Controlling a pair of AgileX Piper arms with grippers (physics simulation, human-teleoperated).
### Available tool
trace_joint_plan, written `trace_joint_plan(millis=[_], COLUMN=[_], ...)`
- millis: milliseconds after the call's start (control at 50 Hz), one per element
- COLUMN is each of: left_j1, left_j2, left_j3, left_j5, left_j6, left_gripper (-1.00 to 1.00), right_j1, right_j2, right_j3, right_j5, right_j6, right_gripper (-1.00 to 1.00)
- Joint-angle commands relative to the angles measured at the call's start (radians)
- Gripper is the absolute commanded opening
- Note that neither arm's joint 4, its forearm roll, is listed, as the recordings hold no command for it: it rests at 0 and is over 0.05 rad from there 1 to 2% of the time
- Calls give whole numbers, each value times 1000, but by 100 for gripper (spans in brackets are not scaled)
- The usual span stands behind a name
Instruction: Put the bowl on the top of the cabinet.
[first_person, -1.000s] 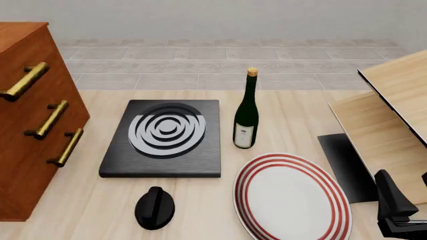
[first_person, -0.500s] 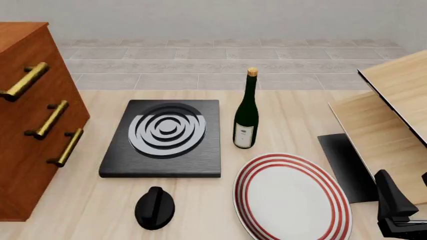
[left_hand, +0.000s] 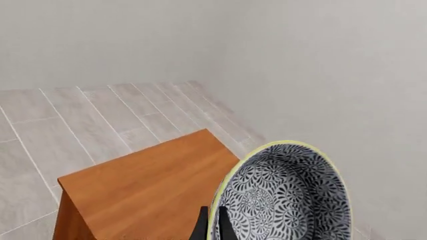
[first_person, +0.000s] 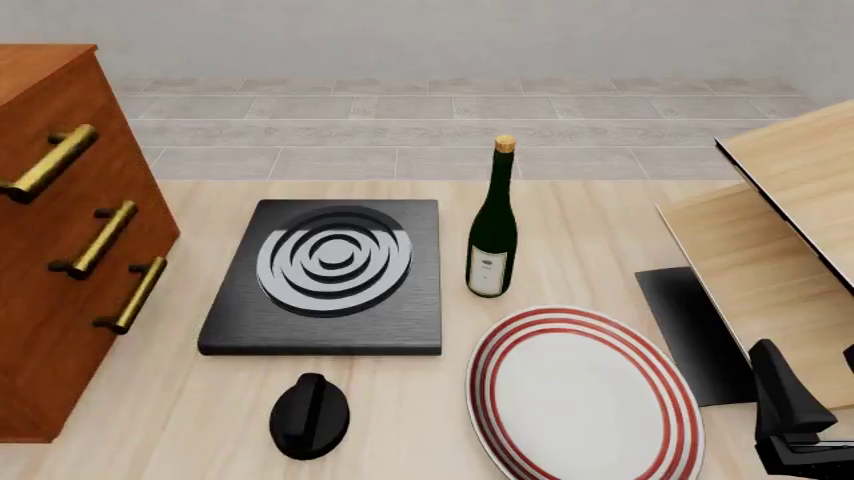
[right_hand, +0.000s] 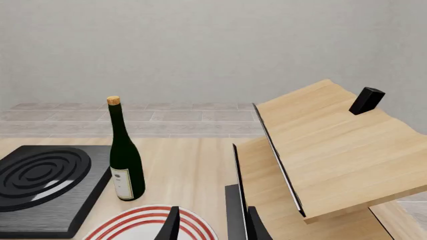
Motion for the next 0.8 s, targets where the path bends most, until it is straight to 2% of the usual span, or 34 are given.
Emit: trace_joint_plan(millis=[20,160,400,800], left_j1=[2,-2,31,35], left_j2=[49,75,106,120], left_j3=[-11,22,49,66], left_j5=[11,-1,-13,-18], left_j6=[-46,-94,-127,-131], left_gripper=[-100,-100,-100,-100], right_j1=[0,0,0,0], right_j2=[0,0,0,0], right_j3=[0,0,0,0], right_j5=[0,0,0,0], right_j6=[0,0,0,0], right_gripper=[100,100,100,100])
